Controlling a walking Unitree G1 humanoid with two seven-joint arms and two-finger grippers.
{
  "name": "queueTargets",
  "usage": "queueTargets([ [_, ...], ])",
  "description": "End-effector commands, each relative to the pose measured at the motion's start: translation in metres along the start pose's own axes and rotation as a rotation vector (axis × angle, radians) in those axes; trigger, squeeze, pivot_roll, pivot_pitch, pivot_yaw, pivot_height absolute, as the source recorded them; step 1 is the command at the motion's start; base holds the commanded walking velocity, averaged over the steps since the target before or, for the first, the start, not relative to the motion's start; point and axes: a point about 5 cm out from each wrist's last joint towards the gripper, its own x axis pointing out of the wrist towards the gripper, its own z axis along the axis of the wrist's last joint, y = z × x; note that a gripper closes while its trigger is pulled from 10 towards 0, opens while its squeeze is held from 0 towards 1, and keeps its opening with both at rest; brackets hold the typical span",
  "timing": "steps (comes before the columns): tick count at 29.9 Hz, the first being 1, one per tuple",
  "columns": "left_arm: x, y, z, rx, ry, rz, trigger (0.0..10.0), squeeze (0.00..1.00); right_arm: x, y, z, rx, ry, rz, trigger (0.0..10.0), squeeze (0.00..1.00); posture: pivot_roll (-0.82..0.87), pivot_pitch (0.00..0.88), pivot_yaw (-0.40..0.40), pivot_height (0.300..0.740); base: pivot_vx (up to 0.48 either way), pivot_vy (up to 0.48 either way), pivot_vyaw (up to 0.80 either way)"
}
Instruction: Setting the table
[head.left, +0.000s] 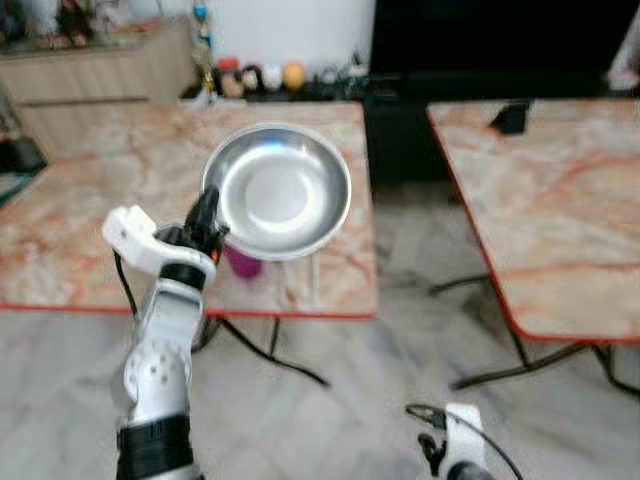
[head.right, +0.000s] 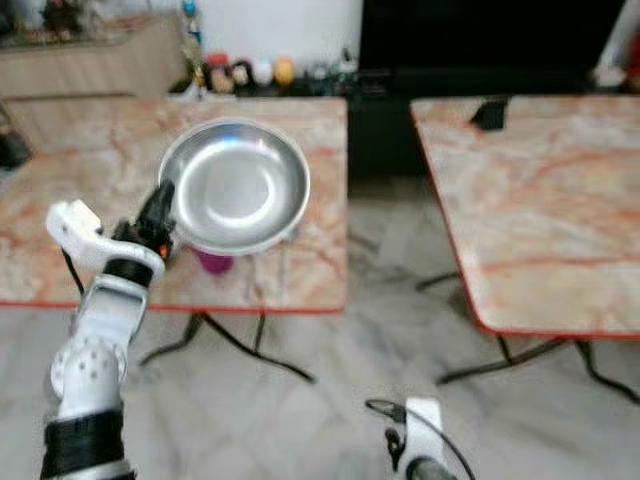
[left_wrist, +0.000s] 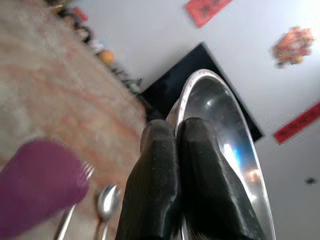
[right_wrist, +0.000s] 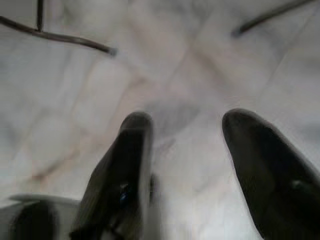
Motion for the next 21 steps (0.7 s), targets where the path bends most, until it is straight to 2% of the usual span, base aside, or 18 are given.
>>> queueTargets([
  [1,0.0036,-0.0111,0.0046,-0.010,-0.024,-0.044,10.0,0.00,-0.0004,0.0027,-0.0042,0.009,0.019,0.005,10.0,0.00,-0.04,0.000,0.057,0.740,0.000,-0.416,0.00],
  [21,0.0022,-0.0073,0.0024,-0.005,-0.013,-0.025,10.0,0.00,-0.0001,0.0036,-0.0033,-0.002,0.018,0.009,10.0,0.00,-0.06,0.000,0.059,0.740,0.000,-0.417,0.00],
])
